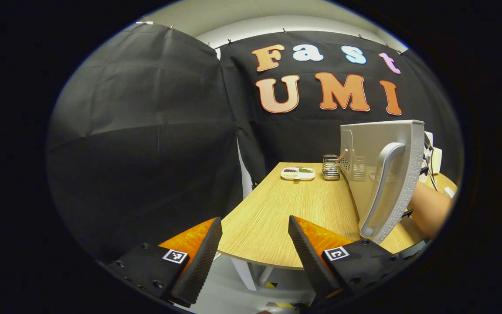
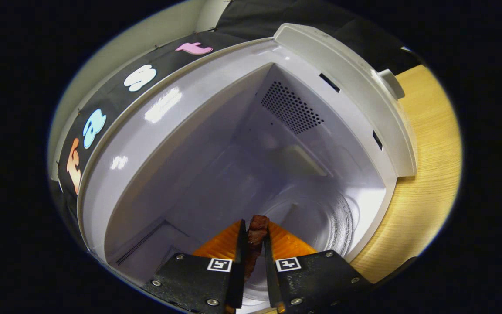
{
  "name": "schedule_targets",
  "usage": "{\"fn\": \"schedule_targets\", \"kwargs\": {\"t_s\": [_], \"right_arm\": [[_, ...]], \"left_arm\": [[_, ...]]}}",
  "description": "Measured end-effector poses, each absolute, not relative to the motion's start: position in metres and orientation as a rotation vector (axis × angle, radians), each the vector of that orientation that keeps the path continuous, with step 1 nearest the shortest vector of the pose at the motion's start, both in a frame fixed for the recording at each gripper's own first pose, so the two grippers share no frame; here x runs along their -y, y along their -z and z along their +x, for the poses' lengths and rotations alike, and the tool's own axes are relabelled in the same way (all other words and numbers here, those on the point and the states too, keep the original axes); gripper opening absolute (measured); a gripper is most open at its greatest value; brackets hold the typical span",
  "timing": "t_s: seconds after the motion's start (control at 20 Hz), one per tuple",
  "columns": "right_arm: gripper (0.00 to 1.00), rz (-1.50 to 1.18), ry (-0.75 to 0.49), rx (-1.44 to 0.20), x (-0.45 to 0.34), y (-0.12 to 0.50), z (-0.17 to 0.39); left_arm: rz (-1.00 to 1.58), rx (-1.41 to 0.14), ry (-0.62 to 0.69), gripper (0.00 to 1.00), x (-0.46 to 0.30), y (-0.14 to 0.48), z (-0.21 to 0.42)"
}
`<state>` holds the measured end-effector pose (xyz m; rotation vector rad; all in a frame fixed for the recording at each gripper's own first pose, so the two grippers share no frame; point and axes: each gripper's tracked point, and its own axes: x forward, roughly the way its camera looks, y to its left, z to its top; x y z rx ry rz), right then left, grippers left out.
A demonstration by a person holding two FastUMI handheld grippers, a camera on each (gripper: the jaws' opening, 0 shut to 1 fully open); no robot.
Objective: Open the microwave oven with the left hand, put the food in, and close the microwave oven.
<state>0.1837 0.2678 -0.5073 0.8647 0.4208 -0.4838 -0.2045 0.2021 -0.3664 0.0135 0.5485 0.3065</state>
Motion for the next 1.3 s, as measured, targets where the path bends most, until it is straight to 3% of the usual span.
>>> {"fn": "schedule_targets", "kwargs": {"t_s": [0.25, 0.45, 0.5, 0.8, 0.85, 0.9, 0.95, 1.1, 1.15, 1.2, 1.3], "right_arm": [[0.38, 0.667, 0.435, -0.503, -0.257, 0.516, 0.181], [0.56, 0.503, 0.461, -0.564, -0.237, 0.524, 0.173], [0.66, 0.443, 0.458, -0.554, -0.232, 0.521, 0.173], [0.89, 0.195, 0.389, -0.608, -0.224, 0.525, 0.171], [0.91, 0.154, 0.39, -0.628, -0.219, 0.528, 0.17], [0.91, 0.142, 0.378, -0.641, -0.217, 0.529, 0.168], [0.91, 0.16, 0.361, -0.644, -0.218, 0.527, 0.167], [0.93, 0.162, 0.344, -0.636, -0.216, 0.521, 0.163], [0.93, 0.154, 0.331, -0.628, -0.219, 0.518, 0.161], [0.93, 0.149, 0.309, -0.626, -0.222, 0.516, 0.156], [0.93, 0.148, 0.269, -0.644, -0.227, 0.513, 0.143]], "left_arm": [[-0.006, -0.542, -0.289, 0.98, -0.193, 0.365, -0.2], [-0.005, -0.538, -0.287, 0.98, -0.192, 0.363, -0.199], [-0.005, -0.537, -0.287, 0.98, -0.191, 0.363, -0.201], [-0.01, -0.521, -0.284, 0.98, -0.185, 0.357, -0.2], [-0.013, -0.521, -0.284, 0.98, -0.184, 0.357, -0.2], [-0.014, -0.521, -0.284, 0.9, -0.184, 0.358, -0.202], [-0.018, -0.518, -0.284, 0.98, -0.183, 0.357, -0.202], [-0.021, -0.519, -0.278, 0.98, -0.181, 0.358, -0.201], [-0.024, -0.514, -0.272, 0.9, -0.178, 0.357, -0.199], [-0.029, -0.511, -0.263, 0.98, -0.174, 0.357, -0.196], [-0.04, -0.509, -0.241, 0.98, -0.167, 0.36, -0.189]]}}
